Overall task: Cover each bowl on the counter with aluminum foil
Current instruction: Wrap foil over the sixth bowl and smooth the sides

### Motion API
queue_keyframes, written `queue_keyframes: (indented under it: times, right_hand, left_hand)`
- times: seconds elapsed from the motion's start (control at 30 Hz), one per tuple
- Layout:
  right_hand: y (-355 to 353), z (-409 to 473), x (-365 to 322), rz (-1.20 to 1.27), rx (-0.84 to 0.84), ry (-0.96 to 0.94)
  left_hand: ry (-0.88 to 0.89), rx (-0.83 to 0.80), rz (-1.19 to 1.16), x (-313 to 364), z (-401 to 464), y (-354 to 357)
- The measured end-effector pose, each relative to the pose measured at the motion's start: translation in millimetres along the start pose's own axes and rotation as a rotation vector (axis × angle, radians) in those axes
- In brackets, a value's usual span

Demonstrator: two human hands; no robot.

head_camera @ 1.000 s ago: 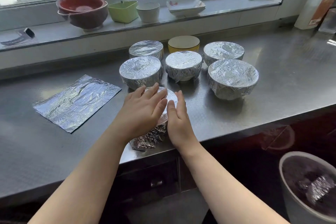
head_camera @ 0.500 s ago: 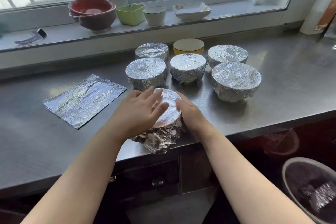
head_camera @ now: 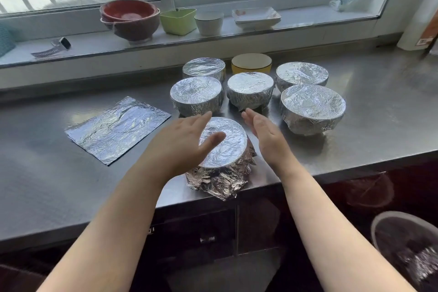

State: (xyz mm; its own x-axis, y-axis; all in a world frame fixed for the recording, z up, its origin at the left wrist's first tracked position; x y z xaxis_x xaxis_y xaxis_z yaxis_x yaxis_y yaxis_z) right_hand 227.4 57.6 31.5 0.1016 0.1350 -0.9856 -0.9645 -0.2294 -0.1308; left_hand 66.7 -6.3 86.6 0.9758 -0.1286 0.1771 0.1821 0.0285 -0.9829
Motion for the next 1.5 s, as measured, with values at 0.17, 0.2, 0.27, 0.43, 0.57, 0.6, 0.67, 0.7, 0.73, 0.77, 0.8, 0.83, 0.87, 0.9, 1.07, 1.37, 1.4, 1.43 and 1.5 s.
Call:
queue_keyframes:
  times: [0.17, 0.2, 0.27, 0.43, 0.57, 0.6, 0.67, 0.7, 0.73, 0.77, 0.8, 0.83, 0.87, 0.9, 1.07, 1.37, 1.4, 1.43, 1.5]
  right_hand:
    - [-11, -8, -14, -0.051, 0.104, -0.088]
    - [-8, -10, -15, -0.096, 0.109, -0.106]
    - [2, -16, -15, -0.162, 0.091, -0.120]
    - [16, -28, -8, -0.200, 0.114, -0.158]
    - [12, -34, 8, -0.080, 0.223, -0.102]
    - [11, -35, 10, -0.062, 0.250, -0.103]
    - [8, -38, 9, -0.004, 0.300, -0.114]
    - [7, -40, 8, 0.040, 0.317, -0.107]
    - [5, -41, 8, 0.075, 0.332, -0.092]
    - [4, -42, 10, 0.096, 0.348, -0.074]
    - [4, -41, 11, 0.098, 0.359, -0.056]
    - [4, -40, 13, 0.093, 0.366, -0.038]
    - [4, -38, 16, 0.084, 0.373, -0.018]
    - [3, -37, 18, 0.076, 0.379, -0.004]
    - [1, -35, 20, 0.053, 0.407, 0.023]
    - [10, -25, 40, 0.293, 0.343, 0.161]
    - [11, -24, 41, 0.316, 0.339, 0.167]
    - [12, -24, 41, 0.327, 0.335, 0.168]
    - [12, -24, 41, 0.317, 0.331, 0.165]
  left_hand:
    - [0.053, 0.043, 0.065, 11, 9, 0]
    - [0.076, 0.033, 0.070, 14, 11, 5]
    - [0.108, 0.011, 0.060, 18, 14, 15]
    - [0.102, -0.015, -0.029, 15, 17, 27]
    - [0.107, -0.006, -0.011, 16, 17, 26]
    - [0.104, -0.006, -0.009, 16, 18, 26]
    - [0.103, -0.006, -0.011, 16, 18, 27]
    - [0.104, -0.008, -0.014, 16, 18, 27]
    - [0.106, -0.009, -0.014, 16, 18, 28]
    - [0.108, -0.009, -0.014, 16, 18, 28]
    - [0.111, -0.007, -0.015, 16, 18, 28]
    - [0.113, -0.003, -0.015, 16, 18, 28]
    - [0.115, 0.001, -0.016, 16, 19, 28]
    - [0.117, 0.003, -0.018, 16, 18, 28]
    - [0.109, -0.003, -0.028, 14, 20, 30]
    - [0.111, 0.011, -0.031, 13, 20, 30]
    - [0.111, 0.012, -0.032, 13, 20, 30]
    - [0.110, 0.013, -0.032, 13, 21, 30]
    - [0.112, 0.018, -0.026, 13, 21, 31]
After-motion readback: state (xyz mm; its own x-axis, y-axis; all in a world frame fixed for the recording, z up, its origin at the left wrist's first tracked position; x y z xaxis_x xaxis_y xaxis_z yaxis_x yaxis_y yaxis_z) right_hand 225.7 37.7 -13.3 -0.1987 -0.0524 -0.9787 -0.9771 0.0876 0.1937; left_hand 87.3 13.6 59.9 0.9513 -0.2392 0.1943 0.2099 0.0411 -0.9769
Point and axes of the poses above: each hand's wrist, its own z-axis towards the middle knuckle, its own y-axis out of the palm, x = y × z, the point moved 8 cm from there along z, towards the middle knuckle, and after that the axes turned 4 degrees about -z, right-handed, at the moved point
